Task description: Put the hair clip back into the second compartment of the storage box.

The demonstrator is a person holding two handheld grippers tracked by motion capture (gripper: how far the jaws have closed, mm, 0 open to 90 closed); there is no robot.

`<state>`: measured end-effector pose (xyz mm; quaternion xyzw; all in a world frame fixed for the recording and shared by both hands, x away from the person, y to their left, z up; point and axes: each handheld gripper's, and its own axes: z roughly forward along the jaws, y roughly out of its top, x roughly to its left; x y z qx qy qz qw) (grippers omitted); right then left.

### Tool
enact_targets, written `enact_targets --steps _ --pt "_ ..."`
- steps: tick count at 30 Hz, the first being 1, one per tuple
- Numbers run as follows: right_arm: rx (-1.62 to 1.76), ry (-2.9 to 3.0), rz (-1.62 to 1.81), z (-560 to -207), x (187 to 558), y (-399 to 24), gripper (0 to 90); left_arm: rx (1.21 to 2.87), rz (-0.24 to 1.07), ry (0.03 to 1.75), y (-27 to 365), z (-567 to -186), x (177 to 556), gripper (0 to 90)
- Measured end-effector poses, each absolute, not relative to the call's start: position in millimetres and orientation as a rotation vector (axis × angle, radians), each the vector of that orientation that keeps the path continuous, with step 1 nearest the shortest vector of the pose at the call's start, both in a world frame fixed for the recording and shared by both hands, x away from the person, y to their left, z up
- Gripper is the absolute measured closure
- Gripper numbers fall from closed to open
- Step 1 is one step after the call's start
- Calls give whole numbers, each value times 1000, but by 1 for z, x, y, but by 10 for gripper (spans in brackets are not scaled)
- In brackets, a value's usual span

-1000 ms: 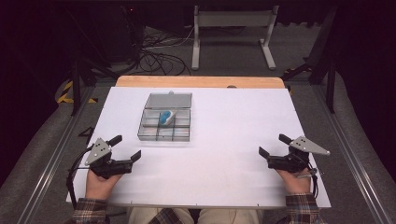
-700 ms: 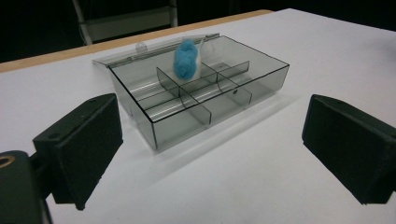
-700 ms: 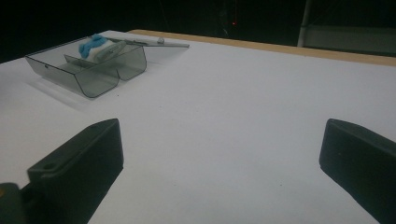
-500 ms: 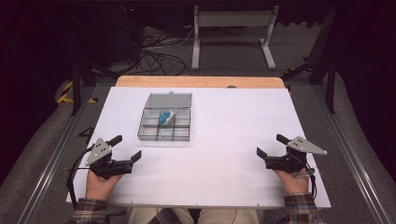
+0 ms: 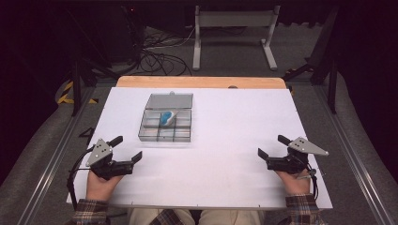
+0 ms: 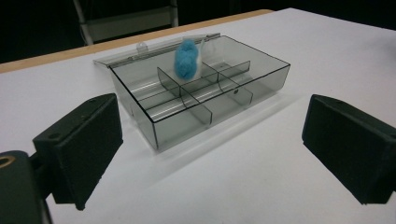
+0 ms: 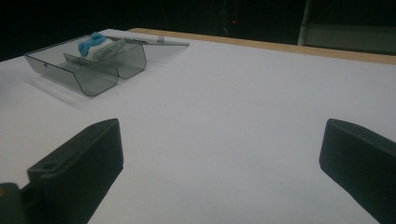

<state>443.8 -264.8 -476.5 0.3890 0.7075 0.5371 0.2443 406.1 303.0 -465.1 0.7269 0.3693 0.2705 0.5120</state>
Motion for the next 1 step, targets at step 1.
enact_targets --steps 1 --pt "1069 1935 1459 -477 444 -265 2 1749 651 889 303 -465 406 58"
